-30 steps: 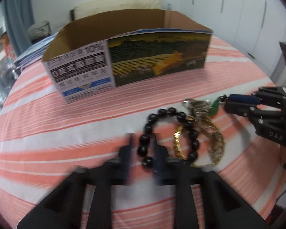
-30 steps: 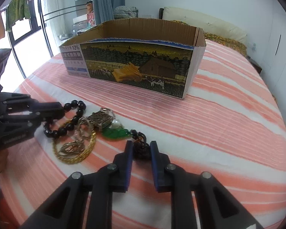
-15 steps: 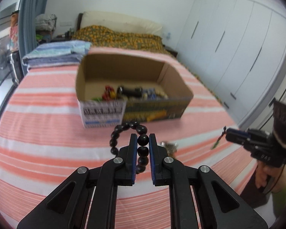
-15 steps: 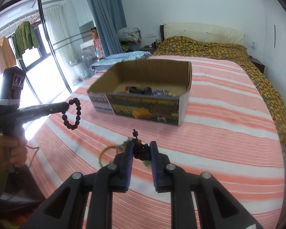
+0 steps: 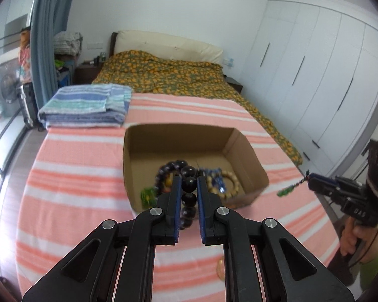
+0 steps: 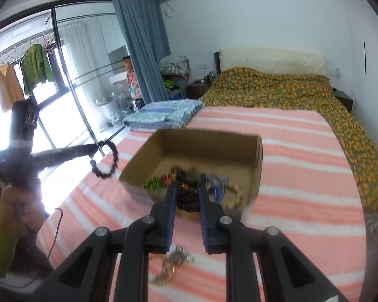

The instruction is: Organize jewelry

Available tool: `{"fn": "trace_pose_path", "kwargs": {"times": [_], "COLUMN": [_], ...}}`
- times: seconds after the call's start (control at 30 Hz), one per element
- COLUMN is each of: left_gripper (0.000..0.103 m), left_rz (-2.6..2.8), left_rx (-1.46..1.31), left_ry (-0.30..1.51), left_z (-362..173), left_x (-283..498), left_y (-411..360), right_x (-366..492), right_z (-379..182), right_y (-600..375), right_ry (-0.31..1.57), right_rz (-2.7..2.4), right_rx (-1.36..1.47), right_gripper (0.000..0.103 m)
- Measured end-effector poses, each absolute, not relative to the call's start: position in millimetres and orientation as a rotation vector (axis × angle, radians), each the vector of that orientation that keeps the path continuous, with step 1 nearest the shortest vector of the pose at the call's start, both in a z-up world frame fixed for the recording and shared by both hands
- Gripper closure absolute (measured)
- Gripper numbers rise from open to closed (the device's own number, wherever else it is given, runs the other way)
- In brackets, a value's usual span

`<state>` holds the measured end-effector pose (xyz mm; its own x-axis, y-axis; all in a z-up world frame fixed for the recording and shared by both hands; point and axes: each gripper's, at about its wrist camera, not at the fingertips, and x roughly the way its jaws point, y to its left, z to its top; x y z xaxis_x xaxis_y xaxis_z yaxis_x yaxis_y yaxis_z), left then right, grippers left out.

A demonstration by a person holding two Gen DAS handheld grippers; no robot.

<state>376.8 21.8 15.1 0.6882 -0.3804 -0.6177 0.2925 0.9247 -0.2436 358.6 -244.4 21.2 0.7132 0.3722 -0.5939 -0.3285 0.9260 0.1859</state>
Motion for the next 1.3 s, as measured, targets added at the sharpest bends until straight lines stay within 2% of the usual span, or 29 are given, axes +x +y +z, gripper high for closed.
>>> {"fn": "trace_pose_path", "kwargs": {"times": [0.17, 0.37, 0.43, 0.47, 0.5, 0.57, 0.6, 0.9, 1.13, 1.3], "left_gripper": [0.093, 0.092, 0.089, 0.072, 0.041, 0.021, 0.019, 0.007, 0.005, 0.005], "left_rz": [-0.363, -0.331, -0.312, -0.3, -0.272, -0.219, -0.208, -0.153, -0.133, -0.142], "left_rx": [-0.12, -0.095, -0.085, -0.079, -0.069, -0.061, -0.057, -0.056, -0.019, -0.025], "left_ry": [0.725, 0.774, 0.796, 0.809, 0.826, 0.8, 0.778, 0.681, 0.639, 0.676], "left_z": [10, -17, -30, -36, -43, -46, -45, -45, -68, -100], "left_x": [414, 442, 447, 448, 448, 438, 429, 334, 272, 248], "left_y": [10, -7, -13, -15, -15, -13, -10, 14, 5, -5], "right_x": [401, 442, 453, 455, 454, 444, 436, 346, 268, 226], "right_z": [22, -17, -39, -46, -50, -52, -51, -40, -62, -83], "right_y": [-237, -236, -236, -235, -236, -238, -240, -238, -234, -227], "right_ry": [0.689, 0.781, 0.85, 0.865, 0.862, 0.832, 0.813, 0.692, 0.637, 0.62], "right_rz": [0.373, 0.33, 0.314, 0.306, 0.292, 0.271, 0.275, 0.284, 0.224, 0.176], "right_rx": [0.056, 0.039, 0.046, 0.044, 0.042, 0.048, 0.059, 0.007, -0.048, -0.041], "right_gripper": [0.085, 0.082, 0.065, 0.044, 0.042, 0.042, 0.042, 0.04, 0.04, 0.04]}}
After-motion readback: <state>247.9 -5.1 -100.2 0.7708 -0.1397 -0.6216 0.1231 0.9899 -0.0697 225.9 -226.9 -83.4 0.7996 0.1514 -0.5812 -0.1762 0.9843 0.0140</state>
